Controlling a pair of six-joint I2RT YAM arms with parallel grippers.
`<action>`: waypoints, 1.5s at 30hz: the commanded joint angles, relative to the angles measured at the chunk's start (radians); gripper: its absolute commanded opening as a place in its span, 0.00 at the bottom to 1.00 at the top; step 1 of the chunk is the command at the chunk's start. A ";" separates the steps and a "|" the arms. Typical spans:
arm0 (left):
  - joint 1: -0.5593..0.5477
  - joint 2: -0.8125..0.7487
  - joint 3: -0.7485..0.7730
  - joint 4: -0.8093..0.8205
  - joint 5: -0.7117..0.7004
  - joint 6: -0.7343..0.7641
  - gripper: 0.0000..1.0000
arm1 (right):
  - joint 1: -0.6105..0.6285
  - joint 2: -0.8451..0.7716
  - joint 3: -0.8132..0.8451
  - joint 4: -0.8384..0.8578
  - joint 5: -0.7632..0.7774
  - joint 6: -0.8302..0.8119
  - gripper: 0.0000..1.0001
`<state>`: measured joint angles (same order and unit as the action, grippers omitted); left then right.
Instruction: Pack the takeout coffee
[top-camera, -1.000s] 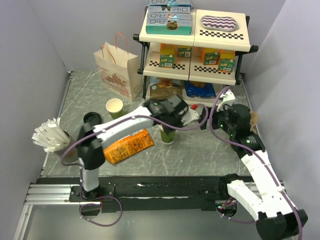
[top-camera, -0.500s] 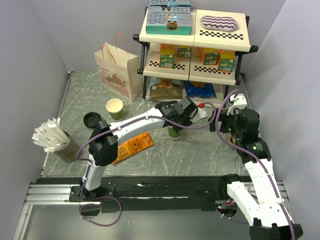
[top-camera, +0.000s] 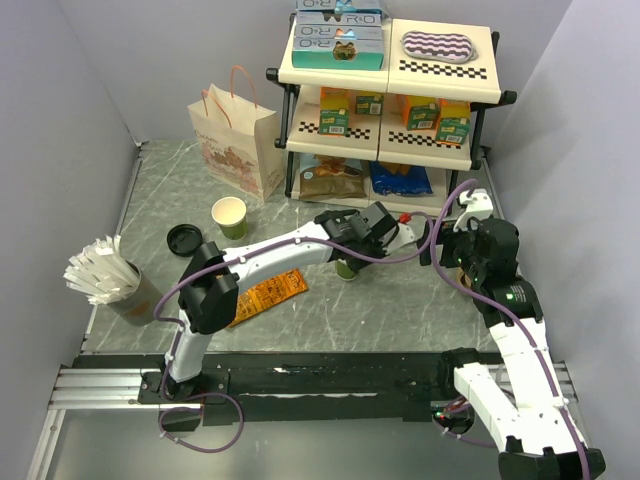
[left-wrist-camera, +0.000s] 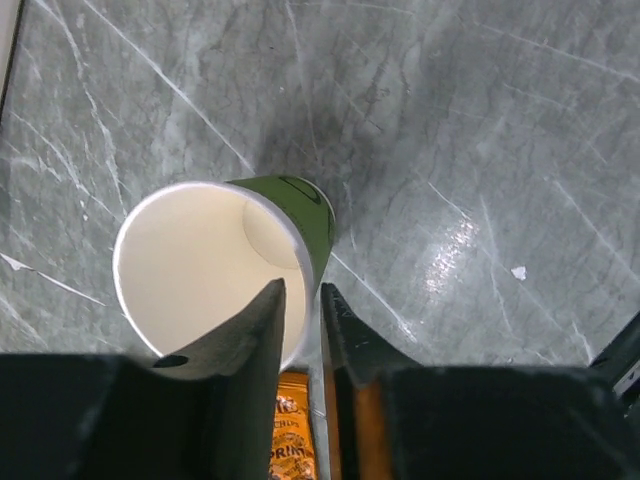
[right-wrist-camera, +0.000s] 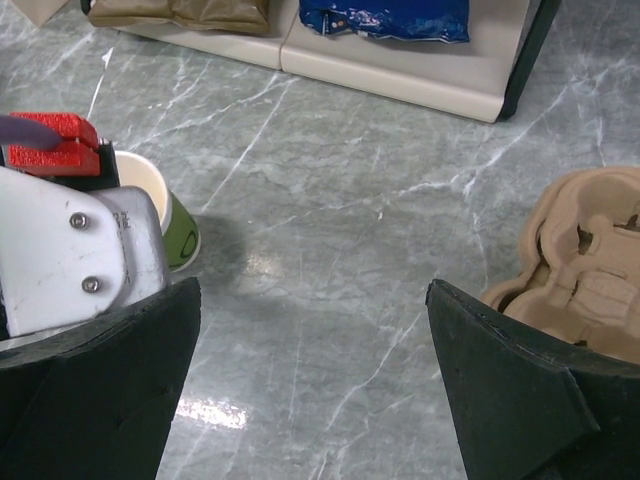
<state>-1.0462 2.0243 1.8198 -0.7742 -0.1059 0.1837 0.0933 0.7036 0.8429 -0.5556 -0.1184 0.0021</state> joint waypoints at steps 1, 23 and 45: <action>-0.021 -0.058 0.022 -0.013 0.037 -0.003 0.31 | -0.004 -0.013 0.018 0.014 -0.020 -0.022 1.00; 0.819 -0.512 0.025 -0.327 0.137 0.057 0.47 | 0.000 0.190 0.091 0.183 -0.242 -0.016 1.00; 1.095 -0.300 -0.367 -0.100 0.230 0.010 0.36 | 0.039 0.320 0.128 0.209 -0.363 -0.065 1.00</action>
<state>0.0574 1.6901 1.4723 -0.9535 0.1318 0.2173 0.1265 1.0168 0.9302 -0.3744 -0.4526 -0.0544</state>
